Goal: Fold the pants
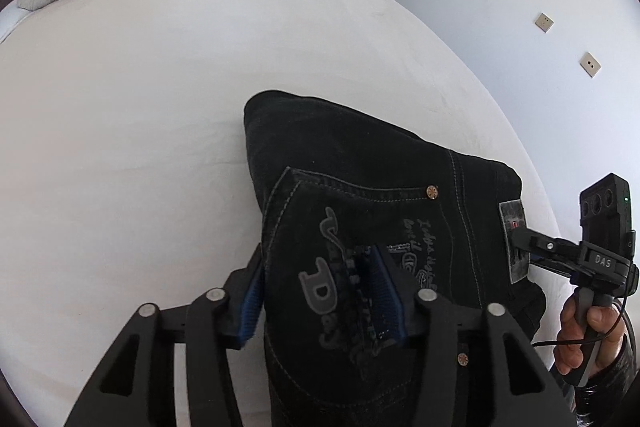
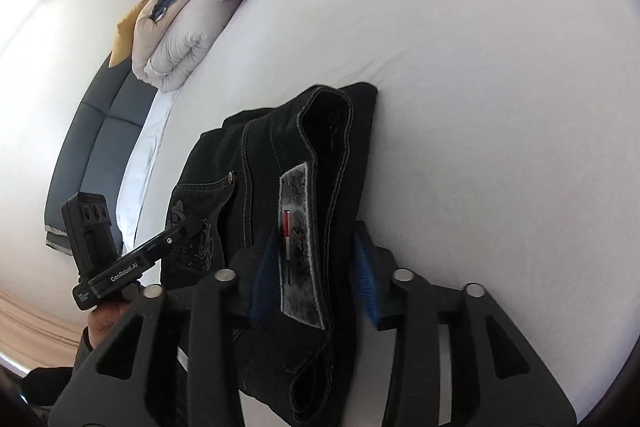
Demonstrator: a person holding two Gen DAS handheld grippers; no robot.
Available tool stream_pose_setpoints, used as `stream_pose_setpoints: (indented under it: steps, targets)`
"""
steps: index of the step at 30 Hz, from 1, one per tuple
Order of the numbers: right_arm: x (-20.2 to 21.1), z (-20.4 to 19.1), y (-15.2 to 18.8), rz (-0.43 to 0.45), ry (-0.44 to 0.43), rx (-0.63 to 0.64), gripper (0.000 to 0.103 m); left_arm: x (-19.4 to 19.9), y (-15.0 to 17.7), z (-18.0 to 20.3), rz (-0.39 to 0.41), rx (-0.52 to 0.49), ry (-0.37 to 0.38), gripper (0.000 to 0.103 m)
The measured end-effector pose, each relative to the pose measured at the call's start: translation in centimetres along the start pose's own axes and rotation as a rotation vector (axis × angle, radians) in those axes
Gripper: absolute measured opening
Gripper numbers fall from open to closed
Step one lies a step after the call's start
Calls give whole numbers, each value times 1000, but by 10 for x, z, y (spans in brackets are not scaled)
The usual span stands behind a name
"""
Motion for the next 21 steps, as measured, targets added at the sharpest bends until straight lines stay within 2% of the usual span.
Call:
stream_pose_setpoints:
  steps: [3, 4, 5, 6, 7, 9, 11, 12, 14, 16, 17, 19, 20, 21]
  targets:
    - [40, -9, 5, 117, 21, 45, 49, 38, 8, 7, 121, -22, -44, 78]
    - [53, -15, 6, 154, 30, 62, 49, 52, 12, 11, 164, -36, -66, 89]
    - [71, -25, 8, 205, 55, 95, 49, 67, 16, 18, 218, -57, -98, 99]
    - [85, -35, 11, 243, 79, 129, 49, 87, 23, 28, 289, -89, -143, 103]
    - [102, -48, 15, 295, 108, 174, 52, 97, 13, 29, 334, -113, -171, 103]
    - [134, -74, 27, 390, 173, 260, 58, 124, 27, 53, 434, -188, -250, 103]
    - [161, -107, 40, 498, 241, 349, 72, 139, 37, 72, 490, -221, -343, 103]
    - [173, -126, 56, 568, 260, 391, 84, 145, 44, 79, 507, -226, -376, 103]
    - [203, -147, 82, 725, 263, 462, 100, 168, 56, 83, 552, -222, -420, 103]
    - [227, -165, 104, 864, 290, 516, 103, 187, 63, 84, 588, -207, -469, 103]
    - [235, -174, 112, 904, 329, 543, 103, 194, 70, 88, 594, -196, -480, 103]
    - [240, -192, 120, 907, 434, 571, 103, 201, 77, 90, 567, -154, -443, 103]
    - [240, -197, 122, 869, 486, 572, 103, 203, 79, 88, 545, -127, -414, 103]
    - [240, -200, 125, 830, 492, 573, 103, 204, 83, 88, 536, -101, -402, 103]
Point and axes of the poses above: each gripper's, at about its wrist camera, not at the fingertips, and x roughly against the way its jaws point, z to its right, y to its underside, the point moved 1 cm from there along -x, roughly the way its jaws point, and after that the axes turned 4 degrees about x, right-handed, at the moved point
